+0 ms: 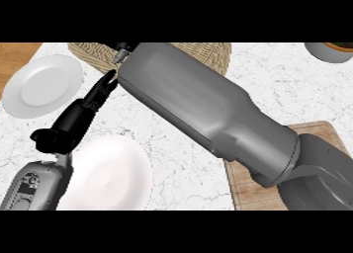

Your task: Pick the pear from the cutting board and place it in the basket

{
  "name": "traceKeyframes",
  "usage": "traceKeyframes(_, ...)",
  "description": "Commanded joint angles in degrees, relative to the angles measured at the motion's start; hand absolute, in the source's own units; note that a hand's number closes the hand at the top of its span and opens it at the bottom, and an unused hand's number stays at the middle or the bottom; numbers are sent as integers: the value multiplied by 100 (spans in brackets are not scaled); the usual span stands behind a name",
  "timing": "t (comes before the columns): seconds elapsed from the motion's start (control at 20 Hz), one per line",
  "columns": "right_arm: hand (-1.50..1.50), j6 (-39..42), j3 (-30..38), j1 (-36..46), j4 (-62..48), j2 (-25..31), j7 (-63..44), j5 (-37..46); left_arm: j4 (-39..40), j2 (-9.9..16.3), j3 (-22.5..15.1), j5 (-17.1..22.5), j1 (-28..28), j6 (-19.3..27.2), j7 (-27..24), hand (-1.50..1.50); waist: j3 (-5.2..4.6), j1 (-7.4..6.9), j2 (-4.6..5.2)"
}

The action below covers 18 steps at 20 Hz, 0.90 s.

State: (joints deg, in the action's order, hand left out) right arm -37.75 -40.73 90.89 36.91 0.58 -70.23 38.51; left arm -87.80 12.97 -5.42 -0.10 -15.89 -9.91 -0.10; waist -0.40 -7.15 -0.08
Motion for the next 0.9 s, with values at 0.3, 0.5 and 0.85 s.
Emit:
traceKeyframes(0.3, 150, -880, 380, 809, -1242, -55, -1496, 586, 156, -9, 136, -87, 40, 175, 33, 0, 8, 284, 58)
traceKeyframes(0.5, 150, -850, 515, 874, -1638, -55, -1497, 613, 52, 47, 204, -4, 99, 123, 113, 0, 11, 299, 41)
traceKeyframes(0.85, 150, -1269, 642, 459, -1843, -55, -1502, 597, -88, 185, 291, 25, 440, 3, -101, 0, 20, 365, 24)
